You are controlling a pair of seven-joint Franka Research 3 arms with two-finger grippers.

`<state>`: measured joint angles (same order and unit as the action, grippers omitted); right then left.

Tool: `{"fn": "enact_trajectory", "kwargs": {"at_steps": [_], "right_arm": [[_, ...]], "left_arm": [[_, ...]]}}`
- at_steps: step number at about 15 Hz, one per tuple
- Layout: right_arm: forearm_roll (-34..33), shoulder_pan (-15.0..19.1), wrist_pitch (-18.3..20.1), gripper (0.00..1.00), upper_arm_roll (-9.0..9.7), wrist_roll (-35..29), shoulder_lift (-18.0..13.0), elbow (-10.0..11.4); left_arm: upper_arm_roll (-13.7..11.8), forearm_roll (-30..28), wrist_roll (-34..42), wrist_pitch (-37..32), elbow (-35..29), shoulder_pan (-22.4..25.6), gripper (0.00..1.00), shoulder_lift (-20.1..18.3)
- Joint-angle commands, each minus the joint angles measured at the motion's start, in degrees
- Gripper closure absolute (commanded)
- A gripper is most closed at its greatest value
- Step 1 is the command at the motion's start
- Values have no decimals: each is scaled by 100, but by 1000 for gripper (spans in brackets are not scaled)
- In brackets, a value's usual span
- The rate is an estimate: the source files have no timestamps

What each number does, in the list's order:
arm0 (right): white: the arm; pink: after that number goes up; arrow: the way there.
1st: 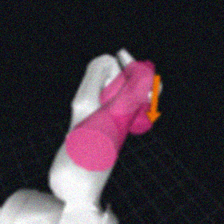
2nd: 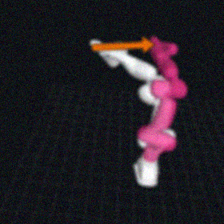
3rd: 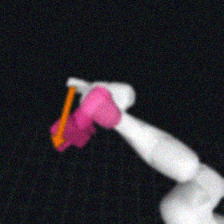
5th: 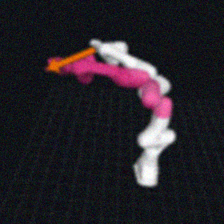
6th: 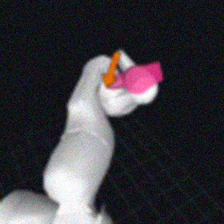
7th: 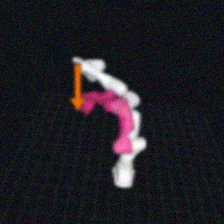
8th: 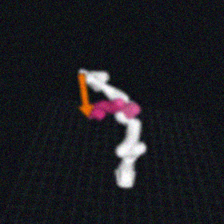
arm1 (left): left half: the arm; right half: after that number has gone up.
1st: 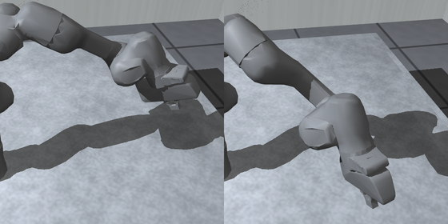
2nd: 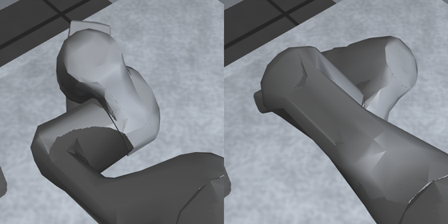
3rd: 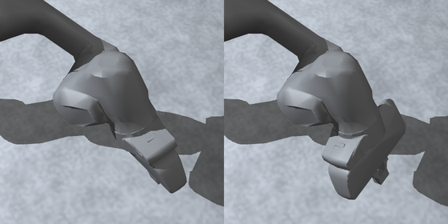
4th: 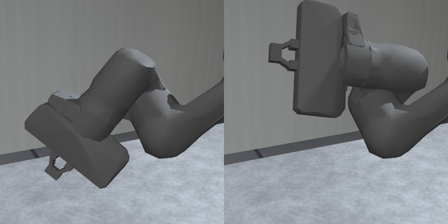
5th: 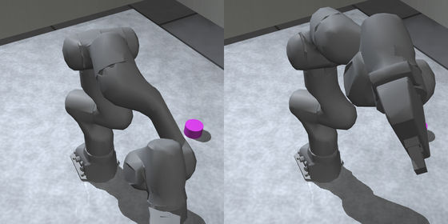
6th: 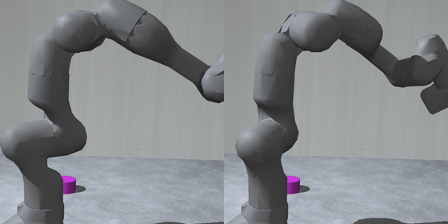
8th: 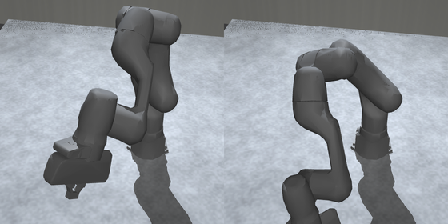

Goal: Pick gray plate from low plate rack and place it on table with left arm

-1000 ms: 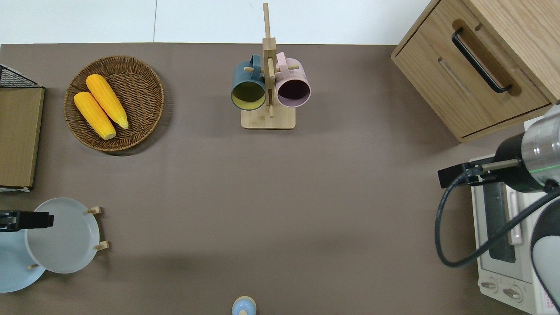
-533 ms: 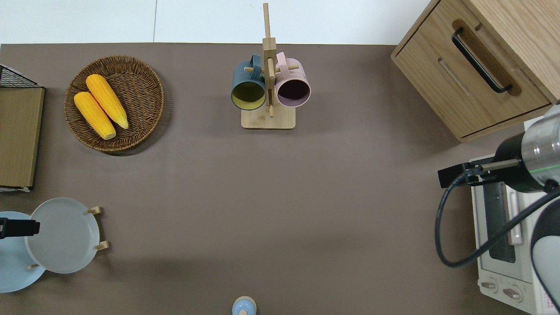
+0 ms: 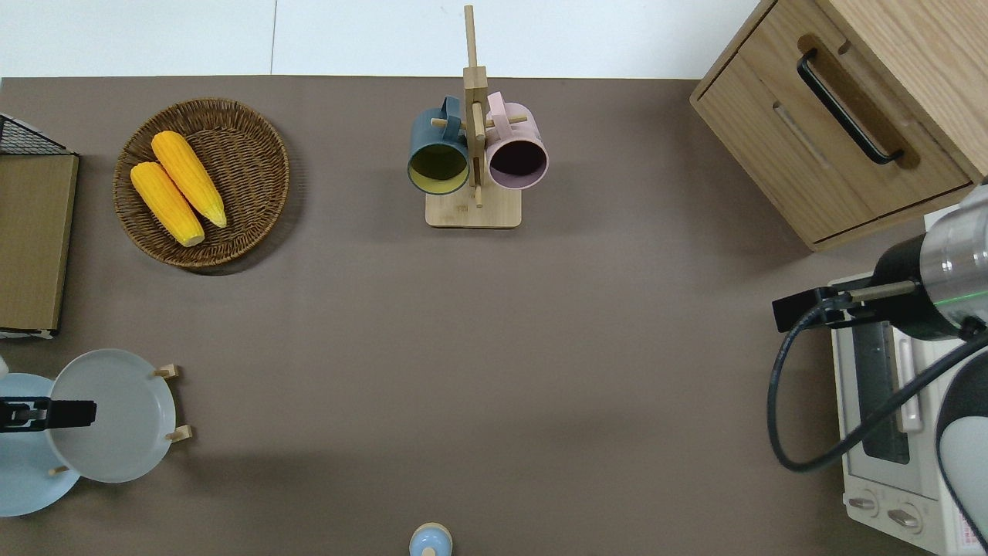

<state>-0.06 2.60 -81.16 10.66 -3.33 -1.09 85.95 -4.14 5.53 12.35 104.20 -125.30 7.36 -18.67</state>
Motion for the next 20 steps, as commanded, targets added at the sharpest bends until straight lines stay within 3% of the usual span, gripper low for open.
{"fn": "enact_trajectory", "kwargs": {"at_steps": [1, 20], "right_arm": [[59, 56, 83, 11, 33, -1, -14, -35], [59, 56, 74, 13, 33, 8, -14, -35]], "left_arm": [[27, 115, 101, 591, -574, 222, 9, -190], [19, 291, 136, 1832, -1436, 565, 21, 48]]}}
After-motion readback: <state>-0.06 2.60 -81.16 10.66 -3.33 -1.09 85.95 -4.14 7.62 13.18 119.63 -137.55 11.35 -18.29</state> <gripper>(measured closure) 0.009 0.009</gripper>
